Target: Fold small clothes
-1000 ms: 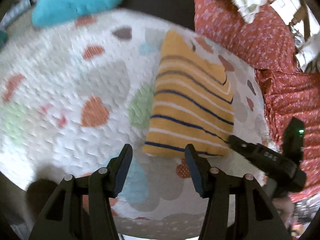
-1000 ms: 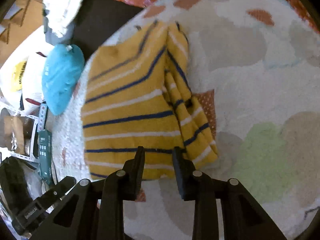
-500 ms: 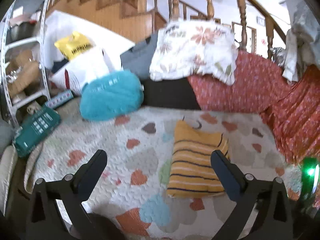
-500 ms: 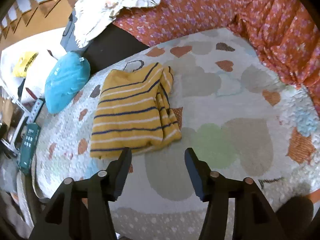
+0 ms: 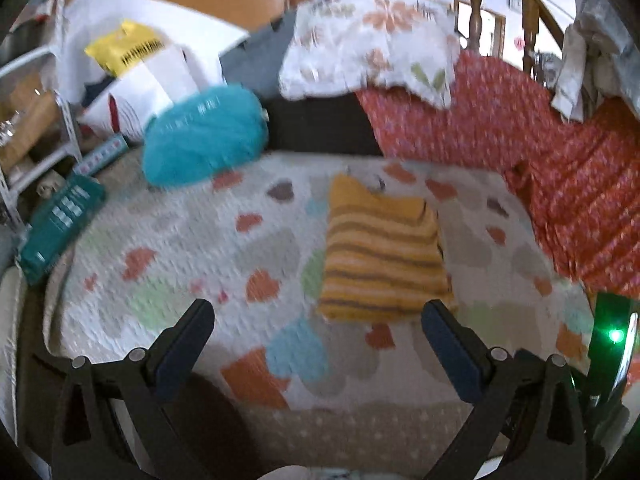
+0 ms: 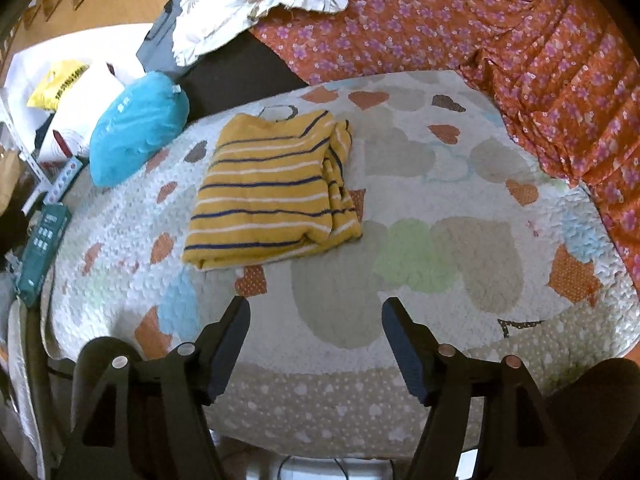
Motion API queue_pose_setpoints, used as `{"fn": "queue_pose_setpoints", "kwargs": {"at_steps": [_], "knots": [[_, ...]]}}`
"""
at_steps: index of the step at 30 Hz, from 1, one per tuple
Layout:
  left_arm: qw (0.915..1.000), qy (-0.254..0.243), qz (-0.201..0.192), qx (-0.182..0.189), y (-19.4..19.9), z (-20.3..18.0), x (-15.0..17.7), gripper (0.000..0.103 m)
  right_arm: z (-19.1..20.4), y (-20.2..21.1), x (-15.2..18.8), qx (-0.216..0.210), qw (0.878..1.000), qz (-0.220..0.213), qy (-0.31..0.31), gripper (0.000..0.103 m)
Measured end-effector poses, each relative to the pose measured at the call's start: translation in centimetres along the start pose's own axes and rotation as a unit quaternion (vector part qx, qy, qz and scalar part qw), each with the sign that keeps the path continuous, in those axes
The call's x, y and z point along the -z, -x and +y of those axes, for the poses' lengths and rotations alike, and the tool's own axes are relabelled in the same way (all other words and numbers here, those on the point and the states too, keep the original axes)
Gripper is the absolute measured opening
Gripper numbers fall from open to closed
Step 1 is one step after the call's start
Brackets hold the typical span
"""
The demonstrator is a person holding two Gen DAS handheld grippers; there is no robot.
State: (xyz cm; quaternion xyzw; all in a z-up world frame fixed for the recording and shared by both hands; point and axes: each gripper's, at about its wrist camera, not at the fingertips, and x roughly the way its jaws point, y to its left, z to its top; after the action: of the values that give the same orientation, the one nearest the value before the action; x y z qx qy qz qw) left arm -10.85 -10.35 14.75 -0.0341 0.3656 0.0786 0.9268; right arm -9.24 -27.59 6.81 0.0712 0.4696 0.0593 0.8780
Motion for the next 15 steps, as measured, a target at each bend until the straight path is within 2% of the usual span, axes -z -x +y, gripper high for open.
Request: {"fn": "queue_pose_setpoints", "kwargs": {"at_steps": [5, 10, 15], "knots": [[0.9988, 0.016, 0.046, 0.012, -2.1, 0.7, 1.2, 0.103, 0.1, -1.6, 0.8, 0.018, 0.999, 0.029, -0.002, 0.073], [0.9963, 0.037, 0.075, 0.022, -3.6, 1.7, 1.7, 0.103, 0.8, -2.6, 1.4, 0.028, 0.999, 0.044, 0.015, 0.073], [0.9957, 0.036, 0.082, 0.023, -4.0, 1.9, 1.8, 0.103, 1.6, -2.8, 1.6, 0.039, 0.998, 0.044, 0.032, 0.074]]}}
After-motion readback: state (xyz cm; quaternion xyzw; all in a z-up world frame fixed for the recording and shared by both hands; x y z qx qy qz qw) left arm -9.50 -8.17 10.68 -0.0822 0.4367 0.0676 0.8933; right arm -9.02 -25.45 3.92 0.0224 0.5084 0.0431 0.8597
